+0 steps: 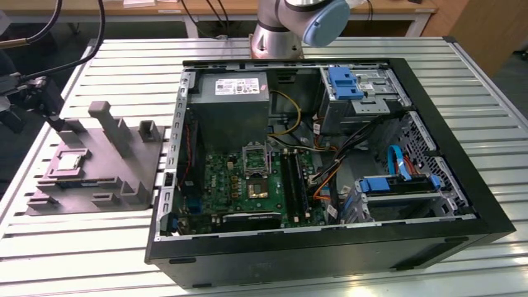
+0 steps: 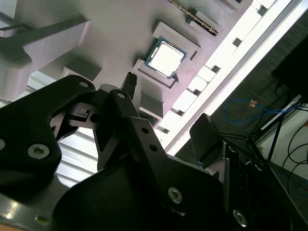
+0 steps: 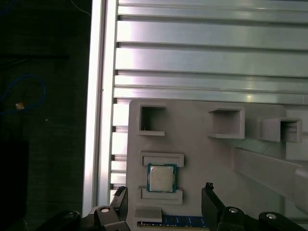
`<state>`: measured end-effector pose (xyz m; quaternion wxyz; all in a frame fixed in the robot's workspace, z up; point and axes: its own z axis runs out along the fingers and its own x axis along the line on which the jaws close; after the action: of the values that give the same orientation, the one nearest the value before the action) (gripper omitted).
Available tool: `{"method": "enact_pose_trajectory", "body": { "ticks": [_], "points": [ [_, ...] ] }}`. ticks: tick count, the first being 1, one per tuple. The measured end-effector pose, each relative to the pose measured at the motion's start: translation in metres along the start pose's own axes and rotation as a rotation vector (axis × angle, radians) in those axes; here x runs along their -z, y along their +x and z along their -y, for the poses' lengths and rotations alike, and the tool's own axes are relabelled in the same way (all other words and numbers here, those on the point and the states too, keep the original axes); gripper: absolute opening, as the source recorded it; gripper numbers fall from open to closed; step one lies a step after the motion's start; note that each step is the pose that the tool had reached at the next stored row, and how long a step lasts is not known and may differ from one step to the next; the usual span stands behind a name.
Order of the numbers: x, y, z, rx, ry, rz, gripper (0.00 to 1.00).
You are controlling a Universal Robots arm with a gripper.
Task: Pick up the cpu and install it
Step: 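Pick up the cpu and move it towards the insertion slot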
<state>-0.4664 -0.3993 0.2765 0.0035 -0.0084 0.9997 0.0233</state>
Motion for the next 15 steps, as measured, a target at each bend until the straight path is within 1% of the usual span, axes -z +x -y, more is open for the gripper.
{"method": "enact_pose_trajectory", "body": {
  "ticks": [9,12,15],
  "points": [
    [-0.0005,0.0,0.0,0.0,-0.0001,0.0002,0.71],
    [-0.003,0.0,0.0001,0.0,0.0,0.0001,0.71],
    [-0.0073,0.0001,0.0003,0.0,-0.0001,0.0001,0.71]
  ]
}}
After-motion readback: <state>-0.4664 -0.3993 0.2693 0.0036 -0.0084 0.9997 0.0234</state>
